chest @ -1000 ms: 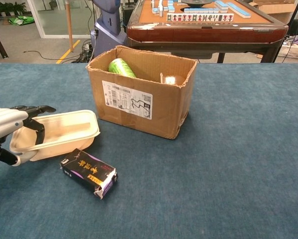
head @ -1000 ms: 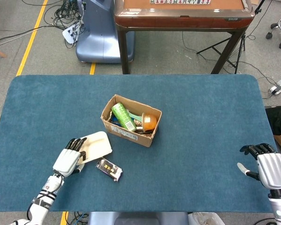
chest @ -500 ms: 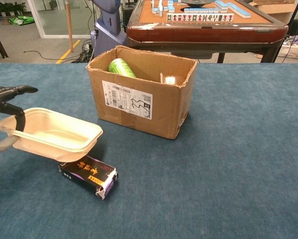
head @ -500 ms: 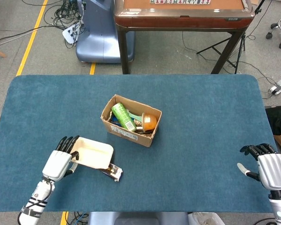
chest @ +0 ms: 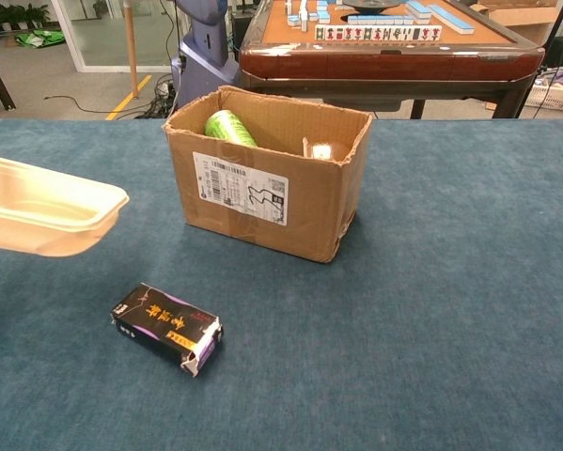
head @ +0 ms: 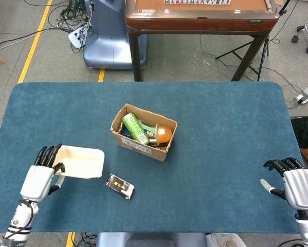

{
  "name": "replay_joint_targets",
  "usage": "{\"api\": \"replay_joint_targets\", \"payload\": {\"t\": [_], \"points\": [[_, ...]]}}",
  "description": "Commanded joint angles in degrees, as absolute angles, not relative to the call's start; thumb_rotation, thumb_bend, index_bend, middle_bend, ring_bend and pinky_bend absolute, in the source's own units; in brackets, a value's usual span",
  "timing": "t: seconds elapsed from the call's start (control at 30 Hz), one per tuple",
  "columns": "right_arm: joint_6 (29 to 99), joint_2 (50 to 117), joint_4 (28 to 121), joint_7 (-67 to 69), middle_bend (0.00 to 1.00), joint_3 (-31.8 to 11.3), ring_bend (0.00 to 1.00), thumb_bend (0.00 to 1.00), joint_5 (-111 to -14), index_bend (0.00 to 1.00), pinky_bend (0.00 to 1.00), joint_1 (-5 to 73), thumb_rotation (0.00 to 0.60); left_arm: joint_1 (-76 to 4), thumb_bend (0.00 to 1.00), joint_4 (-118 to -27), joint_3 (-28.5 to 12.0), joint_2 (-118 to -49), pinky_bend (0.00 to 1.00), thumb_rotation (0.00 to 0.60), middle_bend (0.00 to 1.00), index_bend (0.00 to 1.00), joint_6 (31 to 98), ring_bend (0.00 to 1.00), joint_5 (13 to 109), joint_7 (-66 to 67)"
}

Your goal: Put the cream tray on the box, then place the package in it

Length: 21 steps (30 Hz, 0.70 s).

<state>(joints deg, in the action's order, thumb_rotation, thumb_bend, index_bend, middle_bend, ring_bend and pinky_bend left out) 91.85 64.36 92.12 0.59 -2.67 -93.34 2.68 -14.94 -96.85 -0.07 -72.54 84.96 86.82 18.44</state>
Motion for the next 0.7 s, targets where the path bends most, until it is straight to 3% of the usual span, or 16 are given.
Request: {"api": "replay_joint_targets", "payload": {"t": [0.03, 0.7], "points": [[91.9, 64.3, 92.2, 0.6, 0.52, -2.7, 0.45, 0.16, -93.4, 0.46, 0.36, 2.7, 0.600, -14.2, 0.44, -98.3, -1.0, -70.7, 0.00, 0.600, 0.00, 0.64, 86.2, 0.00, 87.0, 18.0], [91.5, 64.3, 92.2, 0.5, 0.52, -2.7, 0.45, 0.16, -93.3, 0.46, 0.36, 2.7, 0.600, -17.3, 0.43, -115.7, -8.3, -60.0, 0.00, 0.600, 0.00, 0.65, 84.6, 0.00, 86.0, 28.8]]}}
